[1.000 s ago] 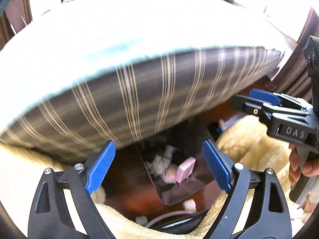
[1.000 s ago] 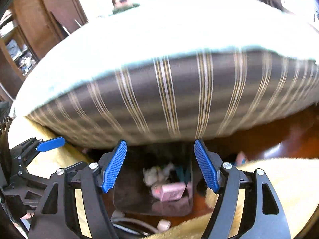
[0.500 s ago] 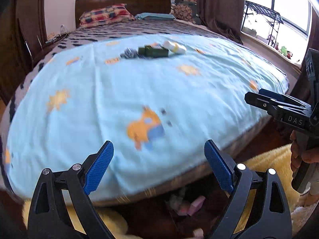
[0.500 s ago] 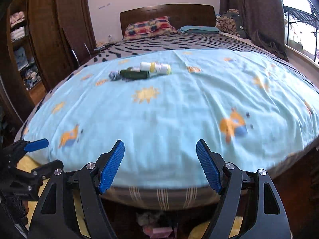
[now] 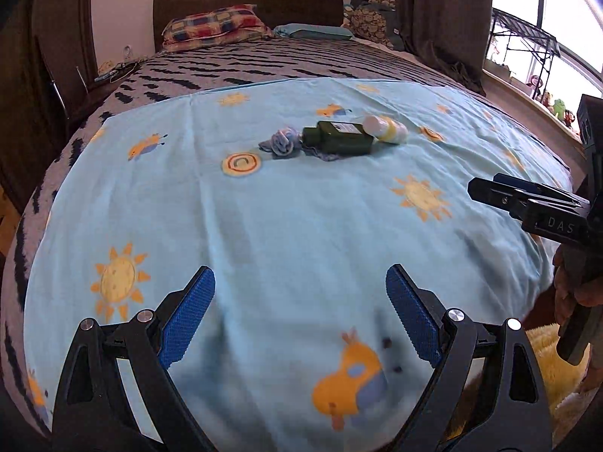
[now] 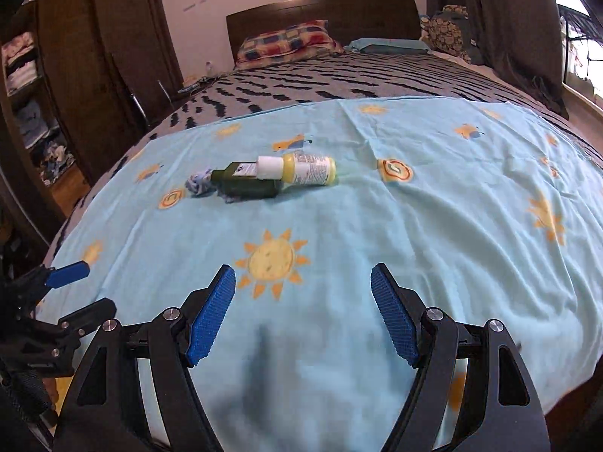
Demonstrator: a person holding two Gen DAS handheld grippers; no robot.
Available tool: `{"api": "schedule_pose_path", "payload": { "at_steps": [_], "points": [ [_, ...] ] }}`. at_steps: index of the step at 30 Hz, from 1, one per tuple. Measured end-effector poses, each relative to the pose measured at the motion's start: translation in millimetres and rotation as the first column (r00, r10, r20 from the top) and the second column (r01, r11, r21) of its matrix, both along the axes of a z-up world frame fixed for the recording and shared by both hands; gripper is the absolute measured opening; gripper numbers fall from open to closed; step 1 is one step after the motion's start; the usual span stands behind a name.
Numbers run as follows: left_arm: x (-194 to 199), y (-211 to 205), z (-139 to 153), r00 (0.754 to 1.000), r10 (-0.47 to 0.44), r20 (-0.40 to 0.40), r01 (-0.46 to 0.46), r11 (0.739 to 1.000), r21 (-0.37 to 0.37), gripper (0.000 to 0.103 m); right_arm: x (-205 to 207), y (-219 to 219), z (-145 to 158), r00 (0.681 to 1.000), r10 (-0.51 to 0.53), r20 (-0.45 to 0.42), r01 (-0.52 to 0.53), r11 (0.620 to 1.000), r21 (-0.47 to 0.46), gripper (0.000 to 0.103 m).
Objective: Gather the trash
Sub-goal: 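Raise both open tools back over the bed toward the bottles and cloth, then grasp the yellow-and-white bottle with the right tool while the left tool grasps the blue-white cloth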
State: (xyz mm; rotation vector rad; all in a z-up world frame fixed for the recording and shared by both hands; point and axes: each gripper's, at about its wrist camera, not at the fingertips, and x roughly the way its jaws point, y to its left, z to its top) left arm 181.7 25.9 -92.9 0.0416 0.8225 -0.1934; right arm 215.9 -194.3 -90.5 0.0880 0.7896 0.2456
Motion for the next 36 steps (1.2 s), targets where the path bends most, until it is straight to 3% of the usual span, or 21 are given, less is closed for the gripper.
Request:
{"api": "schedule_pose_path", "payload": {
  "at_steps": [10, 15, 18, 26, 36],
  "points": [
    [62.6, 9.6, -2.4, 0.998, 0.052, -0.024, -0.052, 0.998, 0.03, 0.087, 59.6, 7.1, -13.1, 0.999, 0.01, -0.037, -0.01, 1.0, 0.002, 0.075],
    [86.8, 13.3, -3.4, 0.997, 0.071, -0.028, -0.07, 0.997, 0.03, 0.087, 79.7, 14.7, -12.0, 0.997, 0.047, -0.054, -0.043, 0.996, 0.08, 0.075],
    [95.4, 13.8, -3.2, 0.997, 0.074, -0.028, -0.073, 0.997, 0.031, 0.087, 90.4, 23.2, -11.5, 0.998, 0.054, -0.043, -0.05, 0.996, 0.073, 0.087],
    [119.0, 9.9, 5.5, 0.998, 0.055, -0.005, -0.055, 0.998, 0.028, 0.086, 117.2, 29.0, -15.9, 0.996, 0.057, -0.065, -0.051, 0.995, 0.085, 0.087],
    [159.1, -3.2, -3.6, 0.999, 0.002, -0.043, -0.001, 1.0, 0.024, 0.069, 140.5, 30.1, -28.0, 0.992, 0.07, -0.103, -0.058, 0.991, 0.117, 0.087]
  ]
}}
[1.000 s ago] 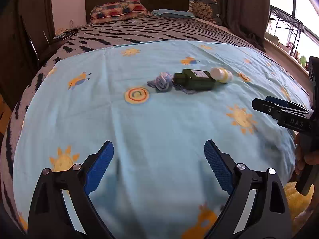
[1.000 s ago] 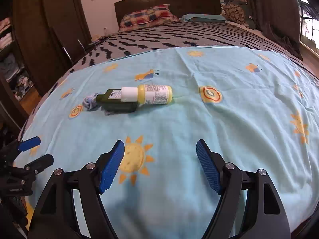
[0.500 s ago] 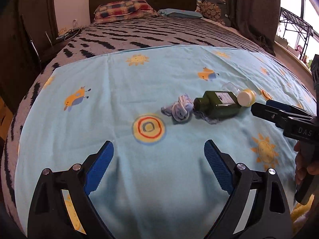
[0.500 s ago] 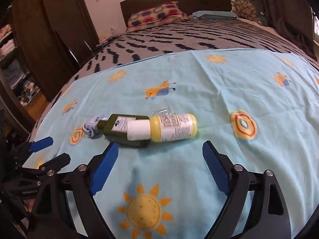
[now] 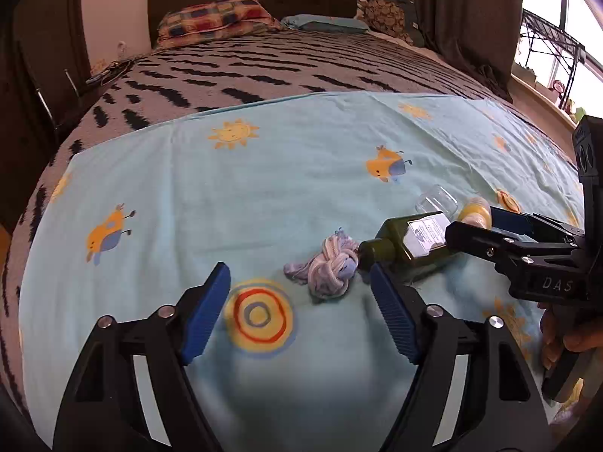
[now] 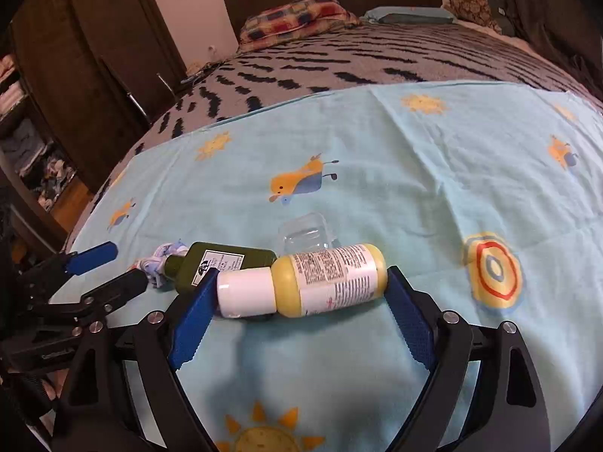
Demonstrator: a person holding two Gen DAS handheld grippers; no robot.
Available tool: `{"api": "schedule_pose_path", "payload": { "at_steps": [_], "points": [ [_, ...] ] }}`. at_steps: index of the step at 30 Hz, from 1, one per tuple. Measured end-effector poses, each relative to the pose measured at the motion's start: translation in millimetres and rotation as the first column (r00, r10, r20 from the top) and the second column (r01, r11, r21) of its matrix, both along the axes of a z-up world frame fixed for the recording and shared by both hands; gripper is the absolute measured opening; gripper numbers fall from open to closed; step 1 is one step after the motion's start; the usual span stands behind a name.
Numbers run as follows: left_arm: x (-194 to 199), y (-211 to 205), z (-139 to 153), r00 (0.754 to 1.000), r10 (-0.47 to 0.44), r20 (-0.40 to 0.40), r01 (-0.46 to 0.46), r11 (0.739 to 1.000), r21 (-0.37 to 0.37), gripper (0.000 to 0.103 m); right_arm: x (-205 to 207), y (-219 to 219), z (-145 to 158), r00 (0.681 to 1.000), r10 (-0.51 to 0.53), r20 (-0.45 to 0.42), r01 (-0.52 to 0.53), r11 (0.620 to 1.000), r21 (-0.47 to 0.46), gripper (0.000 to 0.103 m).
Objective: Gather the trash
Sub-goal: 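Grasp the yellow-and-white bottle with the right tool while the left tool grasps the blue-white cloth, then lower both tools into the bin and open both to drop bottle and cloth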
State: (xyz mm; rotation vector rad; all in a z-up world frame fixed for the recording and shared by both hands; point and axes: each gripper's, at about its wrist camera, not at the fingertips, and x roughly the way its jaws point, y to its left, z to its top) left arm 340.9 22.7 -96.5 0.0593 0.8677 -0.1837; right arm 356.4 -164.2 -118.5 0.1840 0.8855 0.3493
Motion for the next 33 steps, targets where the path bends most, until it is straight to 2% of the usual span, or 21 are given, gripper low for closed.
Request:
{"api": "schedule_pose_path", "payload": {
  "at_steps": [5, 10, 19, 33],
  "points": [
    [10.0, -3.4, -11.9, 0.999, -0.031, -0.034, 0.03, 0.999, -0.015, 0.047, 3.0, -0.5, -1.1, 1.0, 0.007, 0.001, -0.007, 1.0, 0.016, 0.086],
    [4.0, -10.3, -7.8, 0.998, -0.068, -0.018, 0.068, 0.998, -0.005, 0.026, -0.8, 5.1, 1.5, 1.0, 0.022, 0.021, -0.022, 1.0, -0.006, 0.085],
    [-28.1, -7.0, 9.7, 0.998, -0.062, 0.014, 0.062, 0.998, -0.002, 0.022, -32.5, 5.1, 19.8, 0.997, 0.019, 0.078, -0.016, 0.999, -0.044, 0.085],
    [-142.4, -18.1, 47.2, 0.989, -0.11, 0.098, 0.112, 0.994, -0.012, 0.022, -137.5, -11.9, 44.9, 0.989, 0.029, 0.142, -0.021, 0.998, -0.06, 0.085]
  ]
}}
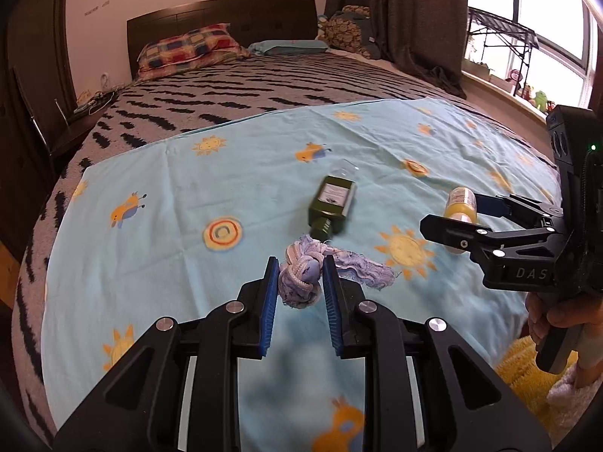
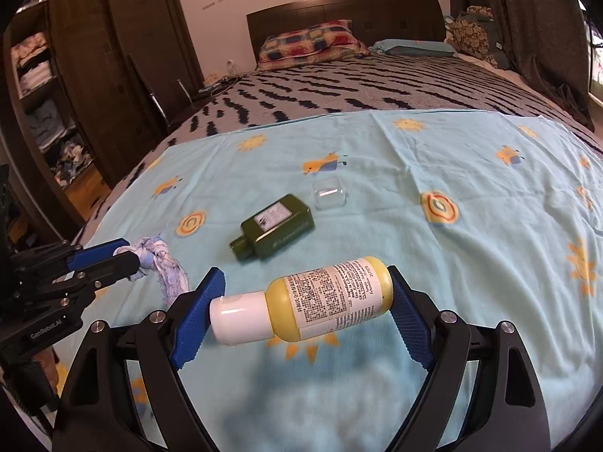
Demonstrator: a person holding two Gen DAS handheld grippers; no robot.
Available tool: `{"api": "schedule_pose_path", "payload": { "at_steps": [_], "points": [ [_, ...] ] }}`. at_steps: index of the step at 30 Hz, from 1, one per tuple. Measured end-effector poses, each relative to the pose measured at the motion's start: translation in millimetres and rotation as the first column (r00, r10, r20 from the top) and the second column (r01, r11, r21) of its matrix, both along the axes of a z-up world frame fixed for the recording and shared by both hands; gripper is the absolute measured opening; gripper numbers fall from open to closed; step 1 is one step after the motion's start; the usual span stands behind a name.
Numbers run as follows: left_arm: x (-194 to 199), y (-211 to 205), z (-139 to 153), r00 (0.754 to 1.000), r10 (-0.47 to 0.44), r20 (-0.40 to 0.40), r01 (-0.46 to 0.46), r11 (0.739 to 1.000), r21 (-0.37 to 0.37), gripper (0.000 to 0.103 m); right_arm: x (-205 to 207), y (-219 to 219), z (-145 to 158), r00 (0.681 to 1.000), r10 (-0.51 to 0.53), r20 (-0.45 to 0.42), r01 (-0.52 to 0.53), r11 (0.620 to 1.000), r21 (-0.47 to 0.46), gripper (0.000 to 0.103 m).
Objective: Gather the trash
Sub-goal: 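Lower both tools into the bin and open both to drop bottle and cloth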
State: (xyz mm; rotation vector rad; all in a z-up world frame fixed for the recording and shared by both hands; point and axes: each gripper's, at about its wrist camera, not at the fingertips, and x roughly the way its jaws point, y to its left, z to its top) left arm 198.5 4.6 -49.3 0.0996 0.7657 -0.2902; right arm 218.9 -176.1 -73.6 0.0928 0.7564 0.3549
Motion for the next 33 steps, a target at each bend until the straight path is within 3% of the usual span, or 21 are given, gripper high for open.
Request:
{"api": "schedule_pose_path", "payload": {
  "at_steps": [9, 15, 26, 33],
  "points": [
    [-70.5, -8.9, -9.3, 0.999, -0.044, -0.01, 0.044, 0.999, -0.029, 0.022, -74.7, -11.2, 12.2, 0.998, 0.01, 0.06, -0.009, 1.0, -0.024, 0.085],
    [-113.6, -15.9, -27.1, 0.997, -0.067, -0.028, 0.066, 0.997, -0.049, 0.022, -119.5, -20.0, -2.1, 0.999, 0.013, 0.048, -0.012, 1.0, -0.024, 0.085],
    [-183.1, -34.2, -74.4, 0.986, -0.135, -0.098, 0.127, 0.988, -0.083, 0.022, -189.1, -31.2, -54.4, 1.0, -0.011, -0.022, 0.01, 0.999, -0.045, 0.085],
    [-197.0, -49.1, -128.5, 0.964, -0.157, -0.216, 0.141, 0.986, -0.088, 0.022, -203.6, -35.6, -108.8, 0.991, -0.03, -0.128, 0.026, 0.999, -0.035, 0.085]
  ]
}}
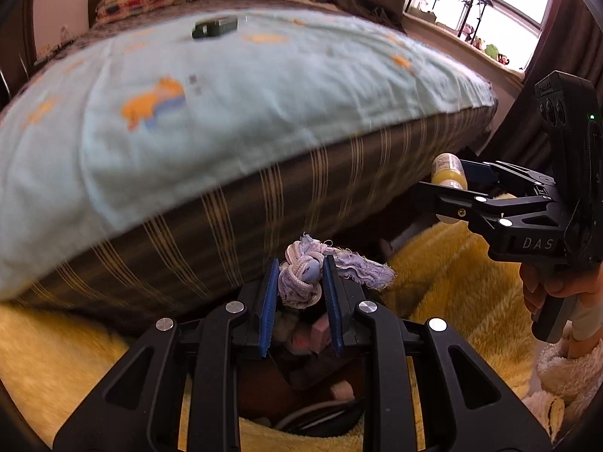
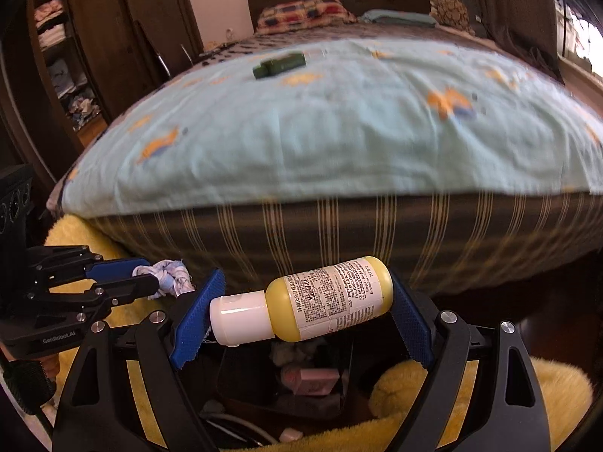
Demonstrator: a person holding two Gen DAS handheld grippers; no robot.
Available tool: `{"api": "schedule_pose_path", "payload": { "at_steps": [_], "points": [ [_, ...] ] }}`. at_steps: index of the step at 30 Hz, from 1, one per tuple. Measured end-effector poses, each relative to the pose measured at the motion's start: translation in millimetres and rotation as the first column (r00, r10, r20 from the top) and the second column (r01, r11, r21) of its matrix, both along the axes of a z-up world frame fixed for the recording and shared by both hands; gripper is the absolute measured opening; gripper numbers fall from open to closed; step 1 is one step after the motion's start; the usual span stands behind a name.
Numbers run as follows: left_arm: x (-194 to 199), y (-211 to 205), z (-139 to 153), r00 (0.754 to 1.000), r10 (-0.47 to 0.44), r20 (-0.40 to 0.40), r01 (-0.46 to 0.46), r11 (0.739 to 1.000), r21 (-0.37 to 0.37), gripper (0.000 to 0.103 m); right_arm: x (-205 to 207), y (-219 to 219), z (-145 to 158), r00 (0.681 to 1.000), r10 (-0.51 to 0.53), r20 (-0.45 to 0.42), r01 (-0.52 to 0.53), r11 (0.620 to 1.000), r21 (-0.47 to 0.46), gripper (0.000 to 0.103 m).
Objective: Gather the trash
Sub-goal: 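Lower both tools into the bin and open both to drop bottle and cloth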
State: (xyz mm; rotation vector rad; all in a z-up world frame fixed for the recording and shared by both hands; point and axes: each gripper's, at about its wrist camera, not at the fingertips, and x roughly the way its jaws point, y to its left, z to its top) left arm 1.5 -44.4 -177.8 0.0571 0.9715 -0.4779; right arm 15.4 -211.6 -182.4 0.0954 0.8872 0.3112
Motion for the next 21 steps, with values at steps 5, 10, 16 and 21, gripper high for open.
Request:
{"api": "schedule_pose_path", "payload": {
  "at_steps": [5, 10, 16, 21],
  "points": [
    [0.9, -6.6, -32.0, 0.998, -0.001, -0.058, 0.002, 1.0, 0.016, 0.022, -5.3, -2.4, -32.6, 0.998, -0.037, -0.057, 0.037, 0.999, 0.01, 0.085],
    [3.7, -14.4, -62.4, 0.992, 0.002, -0.124, 0.003, 0.999, 0.04, 0.022, -3.7, 0.4, -55.3, 0.993, -0.057, -0.105, 0.059, 0.998, 0.015, 0.085],
    [8.5, -25.0, -89.2, 0.984, 0.004, -0.178, 0.006, 0.998, 0.057, 0.022, -0.9, 13.9, -80.9, 0.986, -0.064, -0.152, 0.06, 0.998, -0.033, 0.085],
    [15.1, -26.2, -99.4, 0.978, 0.014, -0.206, -0.001, 0.998, 0.064, 0.023, -0.8, 20.7, -103.2, 0.975, -0.075, -0.211, 0.062, 0.996, -0.07, 0.085]
  ]
}}
